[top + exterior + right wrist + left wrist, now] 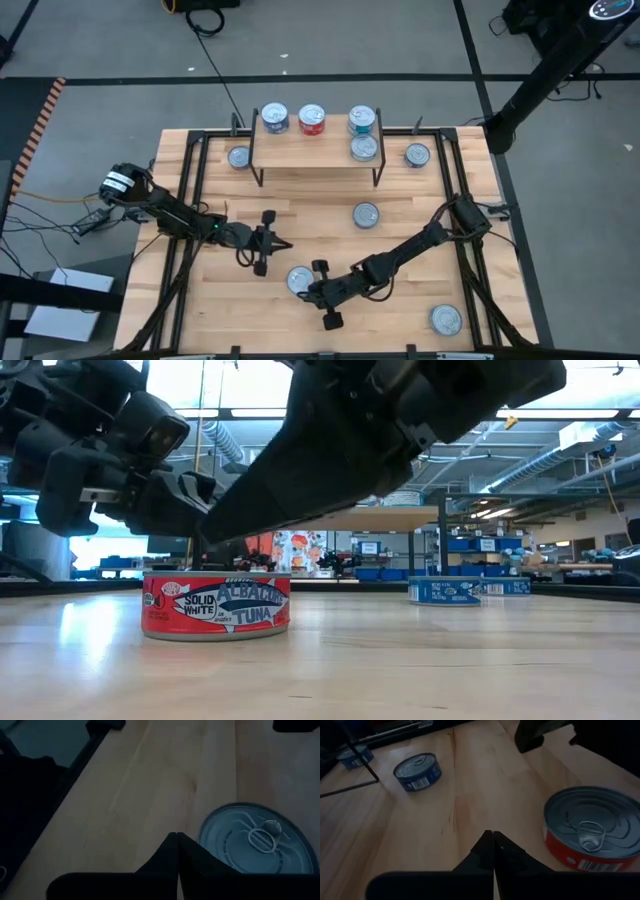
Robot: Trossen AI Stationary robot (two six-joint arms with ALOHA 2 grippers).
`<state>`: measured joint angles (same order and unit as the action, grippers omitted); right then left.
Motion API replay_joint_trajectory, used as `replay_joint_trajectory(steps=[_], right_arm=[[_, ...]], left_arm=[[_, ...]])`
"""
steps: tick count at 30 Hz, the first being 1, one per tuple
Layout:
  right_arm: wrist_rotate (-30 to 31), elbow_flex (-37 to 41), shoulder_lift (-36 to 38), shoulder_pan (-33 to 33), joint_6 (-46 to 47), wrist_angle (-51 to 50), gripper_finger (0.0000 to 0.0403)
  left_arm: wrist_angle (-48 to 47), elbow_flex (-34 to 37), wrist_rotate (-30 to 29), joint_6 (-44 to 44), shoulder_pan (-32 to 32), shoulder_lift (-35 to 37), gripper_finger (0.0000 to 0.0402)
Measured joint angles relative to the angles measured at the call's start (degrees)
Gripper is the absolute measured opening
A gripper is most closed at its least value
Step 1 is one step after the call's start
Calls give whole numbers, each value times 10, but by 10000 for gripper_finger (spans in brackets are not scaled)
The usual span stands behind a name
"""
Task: Stack canned seafood by type on shelf
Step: Put the red tuna can on the shelf aligned with the other red tuna cans
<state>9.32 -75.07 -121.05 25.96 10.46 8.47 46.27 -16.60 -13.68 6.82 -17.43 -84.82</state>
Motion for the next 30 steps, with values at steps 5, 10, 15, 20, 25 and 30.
replay_joint_trajectory(steps=[5,10,15,20,25,30], right_arm=[[4,0,1,-5,8,-20,10],[12,-1,-12,-13,18,-26,11],[2,1,-20,-17,18,-36,12],[16,-1,-10,-16,15,-12,12],[-25,1,-18,-15,9,-26,12],[12,2,-35,-17,-1,-16,10]], left_arm=[[-2,0,4,0,0,0,1],[-14,0,5,2,0,0,1],[-16,-9,14,3,0,-21,1],[-28,-30,15,6,0,-72,1],[-24,-54,24,6,0,-109,1],[-25,-67,26,6,0,-143,1]])
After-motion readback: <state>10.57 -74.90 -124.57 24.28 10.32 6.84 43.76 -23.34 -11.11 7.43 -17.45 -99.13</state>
